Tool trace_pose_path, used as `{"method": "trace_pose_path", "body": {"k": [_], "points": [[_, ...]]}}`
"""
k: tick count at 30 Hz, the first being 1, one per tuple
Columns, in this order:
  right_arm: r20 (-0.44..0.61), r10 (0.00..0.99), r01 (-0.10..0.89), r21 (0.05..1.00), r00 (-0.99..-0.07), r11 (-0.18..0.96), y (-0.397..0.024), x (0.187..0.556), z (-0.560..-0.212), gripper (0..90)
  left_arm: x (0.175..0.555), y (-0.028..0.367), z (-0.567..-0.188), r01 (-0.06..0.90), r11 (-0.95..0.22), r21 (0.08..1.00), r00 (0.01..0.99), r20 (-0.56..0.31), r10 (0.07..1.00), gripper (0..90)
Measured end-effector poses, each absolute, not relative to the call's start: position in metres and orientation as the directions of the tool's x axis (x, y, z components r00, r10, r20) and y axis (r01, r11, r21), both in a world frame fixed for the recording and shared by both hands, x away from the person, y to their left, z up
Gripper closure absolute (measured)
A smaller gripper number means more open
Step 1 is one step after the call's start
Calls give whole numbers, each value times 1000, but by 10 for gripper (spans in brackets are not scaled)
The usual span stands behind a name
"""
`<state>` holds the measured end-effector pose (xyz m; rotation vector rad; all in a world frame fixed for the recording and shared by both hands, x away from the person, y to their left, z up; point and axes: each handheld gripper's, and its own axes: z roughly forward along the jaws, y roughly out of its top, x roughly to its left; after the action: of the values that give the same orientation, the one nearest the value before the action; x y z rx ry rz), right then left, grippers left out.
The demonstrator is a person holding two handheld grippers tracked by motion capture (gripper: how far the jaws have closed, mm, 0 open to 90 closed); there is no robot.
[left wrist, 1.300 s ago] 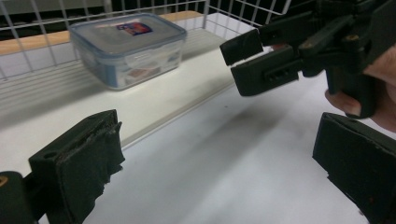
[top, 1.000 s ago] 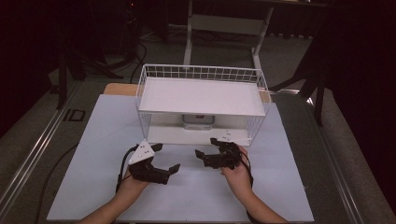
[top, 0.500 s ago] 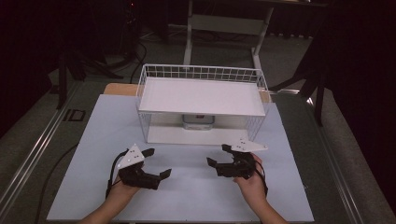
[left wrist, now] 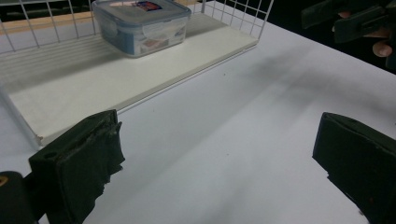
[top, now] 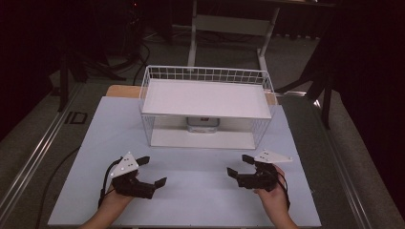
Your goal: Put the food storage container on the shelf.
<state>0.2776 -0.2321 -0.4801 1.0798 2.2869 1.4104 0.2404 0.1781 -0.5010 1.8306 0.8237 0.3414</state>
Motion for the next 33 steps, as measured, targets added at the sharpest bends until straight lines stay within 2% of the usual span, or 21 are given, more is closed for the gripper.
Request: {"method": "trace_pose_path", "body": {"k": [15,19,33], "points": [[170,703,467,847,-691,254,-264,256,-480,177,230,203,-497,362,-194,912,728,-146,670,22],[160,695,437,866,-701,241,-268,251,-481,177,229,206,-498,357,-189,915,721,-141,678,22],[165,660,399,890,-733,220,-280,264,-488,171,230,208,-508,359,-141,923,705,-168,689,22]]}}
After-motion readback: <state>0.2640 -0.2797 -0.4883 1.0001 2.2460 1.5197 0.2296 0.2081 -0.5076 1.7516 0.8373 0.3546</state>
